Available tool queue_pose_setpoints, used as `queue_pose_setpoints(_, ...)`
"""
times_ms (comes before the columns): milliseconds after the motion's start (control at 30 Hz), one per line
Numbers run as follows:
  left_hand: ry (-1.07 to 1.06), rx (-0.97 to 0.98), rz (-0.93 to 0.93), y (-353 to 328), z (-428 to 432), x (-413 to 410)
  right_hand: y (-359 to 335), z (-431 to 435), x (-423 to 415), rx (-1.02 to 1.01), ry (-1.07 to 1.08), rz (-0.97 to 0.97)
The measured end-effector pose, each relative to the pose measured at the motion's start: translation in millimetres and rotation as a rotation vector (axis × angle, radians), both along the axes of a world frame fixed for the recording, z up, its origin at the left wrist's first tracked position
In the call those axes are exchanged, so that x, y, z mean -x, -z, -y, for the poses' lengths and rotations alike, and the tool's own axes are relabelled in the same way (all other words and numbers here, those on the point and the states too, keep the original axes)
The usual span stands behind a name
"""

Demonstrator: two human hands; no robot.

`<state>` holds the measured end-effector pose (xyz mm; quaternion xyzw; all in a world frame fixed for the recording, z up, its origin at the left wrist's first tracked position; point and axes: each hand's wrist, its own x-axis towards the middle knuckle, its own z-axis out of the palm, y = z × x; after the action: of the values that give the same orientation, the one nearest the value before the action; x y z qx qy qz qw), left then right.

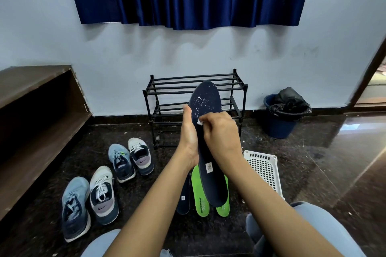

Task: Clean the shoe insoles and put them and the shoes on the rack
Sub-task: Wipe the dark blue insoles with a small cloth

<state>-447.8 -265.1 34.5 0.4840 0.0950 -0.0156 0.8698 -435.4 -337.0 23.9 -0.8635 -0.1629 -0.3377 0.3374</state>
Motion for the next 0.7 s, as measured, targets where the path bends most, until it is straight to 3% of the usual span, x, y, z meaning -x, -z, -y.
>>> queue_pose_setpoints(367,-0.042,-0.006,0.023,-1,-8,-4,9,-5,15,0.031,-0.068,-0.008)
queue_pose_setpoints(700,0.002,-0.044,0.029,-1,-3,-4,4,-1,7,0.024,-0.005,-0.023)
